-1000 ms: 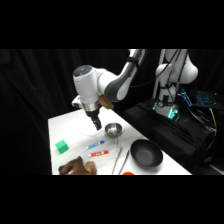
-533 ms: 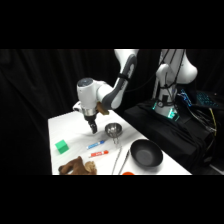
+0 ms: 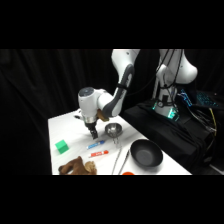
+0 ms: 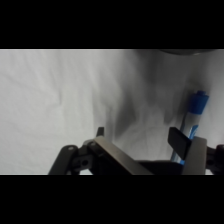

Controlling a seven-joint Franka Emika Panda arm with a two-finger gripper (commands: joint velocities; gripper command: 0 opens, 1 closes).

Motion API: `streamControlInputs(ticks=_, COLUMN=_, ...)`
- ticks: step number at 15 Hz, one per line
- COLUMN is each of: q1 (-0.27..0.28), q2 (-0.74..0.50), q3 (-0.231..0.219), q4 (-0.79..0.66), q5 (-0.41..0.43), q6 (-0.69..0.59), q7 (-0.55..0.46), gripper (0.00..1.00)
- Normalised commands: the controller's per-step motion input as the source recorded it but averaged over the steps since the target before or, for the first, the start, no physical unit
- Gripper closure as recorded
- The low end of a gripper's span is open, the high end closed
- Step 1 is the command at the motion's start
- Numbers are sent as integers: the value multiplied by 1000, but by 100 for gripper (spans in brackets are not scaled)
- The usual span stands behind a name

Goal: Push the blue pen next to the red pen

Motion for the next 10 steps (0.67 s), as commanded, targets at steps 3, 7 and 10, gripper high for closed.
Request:
streamControlInputs(ticks=3, q1=43, q2=163, q3=-29, q4=175, q5=85, q6=114, q7=-153, gripper=0)
streamControlInputs(ticks=7, q1=79, q2=83, q3=-33, q4=106, q5=78, q6=85, q7=-124, gripper=0)
streamControlInputs(ticks=10, q1=155, q2=3, q3=-38, q4=46, q5=47, q6=21, q7=-58, gripper=0)
